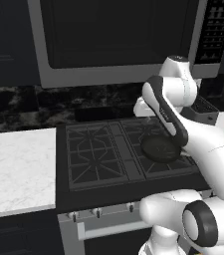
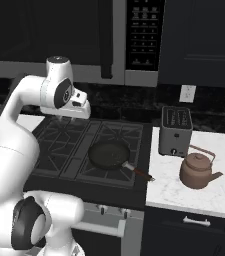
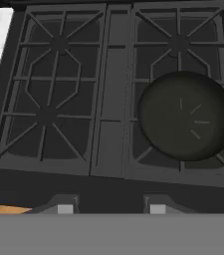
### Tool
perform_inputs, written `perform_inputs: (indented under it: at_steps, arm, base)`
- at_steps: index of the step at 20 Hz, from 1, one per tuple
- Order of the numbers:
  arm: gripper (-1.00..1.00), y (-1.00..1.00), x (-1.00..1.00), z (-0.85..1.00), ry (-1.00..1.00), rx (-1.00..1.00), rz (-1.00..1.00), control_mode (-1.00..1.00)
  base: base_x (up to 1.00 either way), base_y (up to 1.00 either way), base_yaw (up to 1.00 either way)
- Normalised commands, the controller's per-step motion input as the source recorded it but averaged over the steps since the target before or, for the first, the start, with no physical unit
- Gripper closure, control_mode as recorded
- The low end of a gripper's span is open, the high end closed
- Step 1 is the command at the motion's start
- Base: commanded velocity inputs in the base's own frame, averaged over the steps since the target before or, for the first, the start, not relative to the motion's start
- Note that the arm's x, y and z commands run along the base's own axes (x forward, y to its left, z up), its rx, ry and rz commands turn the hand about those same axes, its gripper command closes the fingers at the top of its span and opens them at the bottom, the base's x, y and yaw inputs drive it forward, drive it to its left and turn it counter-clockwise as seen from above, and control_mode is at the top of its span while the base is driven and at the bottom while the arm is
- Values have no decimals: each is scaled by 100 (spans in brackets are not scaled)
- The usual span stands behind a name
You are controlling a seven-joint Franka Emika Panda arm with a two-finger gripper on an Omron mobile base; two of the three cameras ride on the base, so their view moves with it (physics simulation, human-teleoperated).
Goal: Pick the kettle from the counter and place it on a stove burner. Then turn the burner on.
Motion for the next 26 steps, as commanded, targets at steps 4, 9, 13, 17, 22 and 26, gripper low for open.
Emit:
perform_inputs:
  at_steps: [4,9,13,17,22,26]
  arm:
    - [-100,-27,-5,1,-7,2,2,-100]
    - [-100,-92,-31,26,-23,7,9,-100]
    - [-100,-100,-37,14,-21,6,11,-100]
    - [-100,-100,-34,14,-18,6,10,-100]
    - [-100,-100,-38,3,-17,4,14,-100]
    - [-100,-100,-51,1,-21,4,20,-100]
  base:
    - [0,0,0]
    - [0,0,0]
    - [0,0,0]
    - [0,0,0]
    - [0,0,0]
    - [0,0,0]
